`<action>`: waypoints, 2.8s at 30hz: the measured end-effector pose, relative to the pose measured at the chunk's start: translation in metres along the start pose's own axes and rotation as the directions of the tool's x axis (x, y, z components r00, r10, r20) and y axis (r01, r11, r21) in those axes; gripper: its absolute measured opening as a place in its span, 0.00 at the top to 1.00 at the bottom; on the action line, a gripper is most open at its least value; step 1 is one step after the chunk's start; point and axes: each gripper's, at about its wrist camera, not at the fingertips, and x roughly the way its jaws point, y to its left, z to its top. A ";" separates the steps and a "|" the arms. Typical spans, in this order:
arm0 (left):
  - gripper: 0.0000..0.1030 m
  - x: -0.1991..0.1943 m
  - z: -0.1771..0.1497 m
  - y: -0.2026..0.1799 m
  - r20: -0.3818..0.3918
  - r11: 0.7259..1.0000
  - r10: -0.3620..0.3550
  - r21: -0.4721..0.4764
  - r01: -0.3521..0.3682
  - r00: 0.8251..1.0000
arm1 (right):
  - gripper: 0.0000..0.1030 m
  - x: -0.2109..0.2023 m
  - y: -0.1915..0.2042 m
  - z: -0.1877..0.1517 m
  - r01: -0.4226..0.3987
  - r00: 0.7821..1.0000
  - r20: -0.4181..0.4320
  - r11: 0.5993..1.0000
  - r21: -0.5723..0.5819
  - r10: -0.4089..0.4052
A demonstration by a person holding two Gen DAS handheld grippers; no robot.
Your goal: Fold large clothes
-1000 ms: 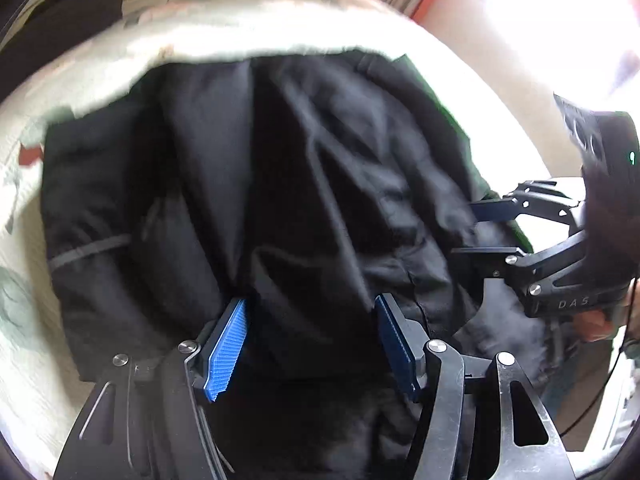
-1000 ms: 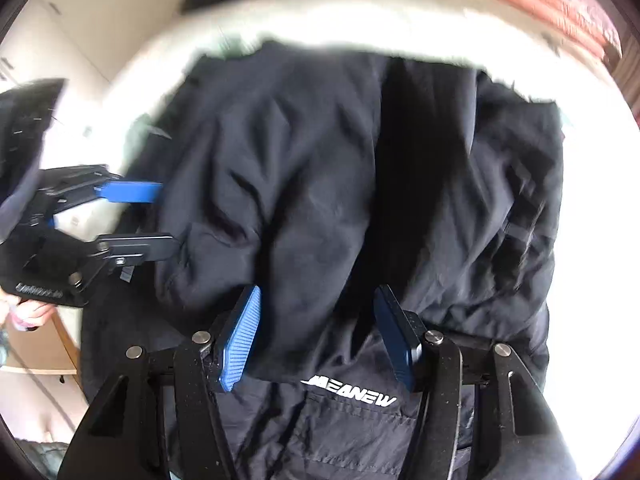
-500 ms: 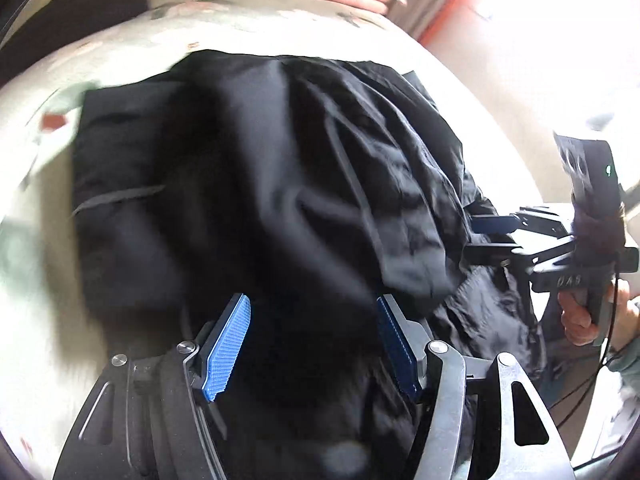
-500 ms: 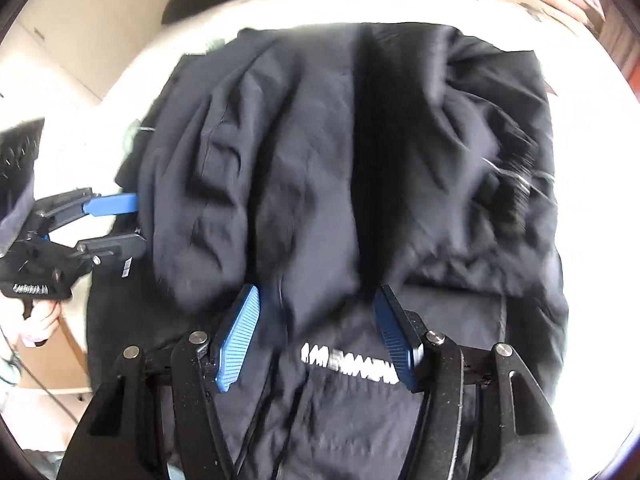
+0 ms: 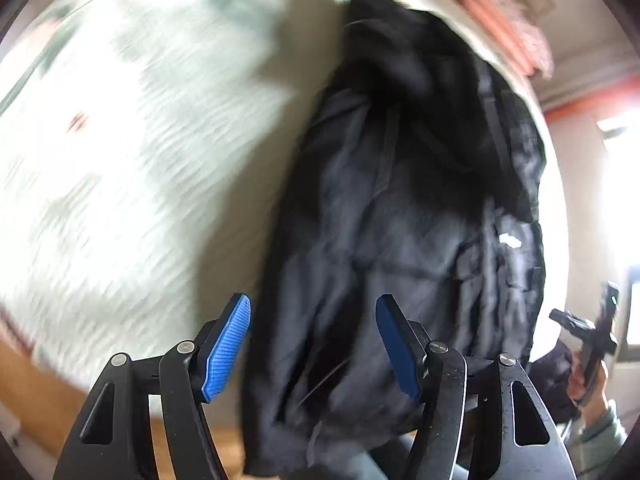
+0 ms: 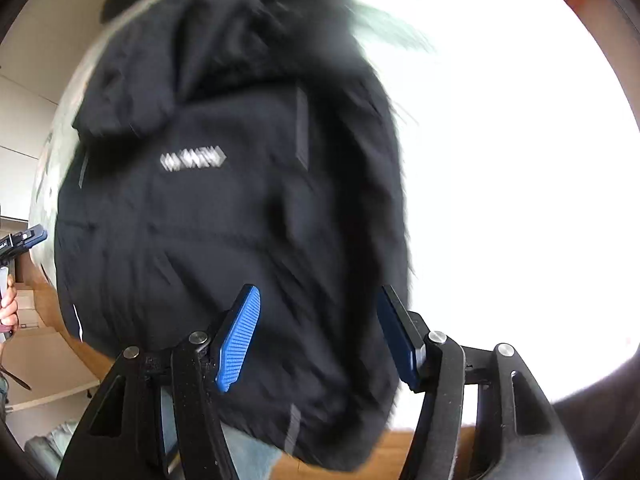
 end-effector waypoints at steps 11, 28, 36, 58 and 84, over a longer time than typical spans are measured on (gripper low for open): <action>0.35 0.013 -0.060 0.033 -0.046 0.984 -0.008 -0.180 -0.001 0.999 | 0.38 0.025 -0.046 -0.074 -0.053 0.995 -0.084 0.997 0.054 0.057; 0.34 0.038 -0.106 0.062 -0.122 0.917 -0.214 -0.366 0.157 0.969 | 0.38 0.063 -0.031 -0.109 -0.184 0.963 -0.187 0.980 0.071 0.194; 0.46 0.058 -0.107 0.040 -0.175 0.942 -0.150 -0.324 0.087 0.973 | 0.57 0.072 -0.007 -0.112 -0.199 0.962 -0.171 0.976 0.094 0.212; 0.91 -0.059 -0.047 -0.030 -0.010 0.950 -0.224 -0.225 0.217 0.974 | 0.85 -0.077 0.037 -0.078 -0.213 0.977 0.000 0.977 -0.014 0.213; 0.90 -0.121 0.241 -0.054 0.226 0.883 -0.360 -0.231 0.409 0.905 | 0.87 -0.192 -0.033 0.164 -0.410 0.904 0.256 0.863 0.297 0.341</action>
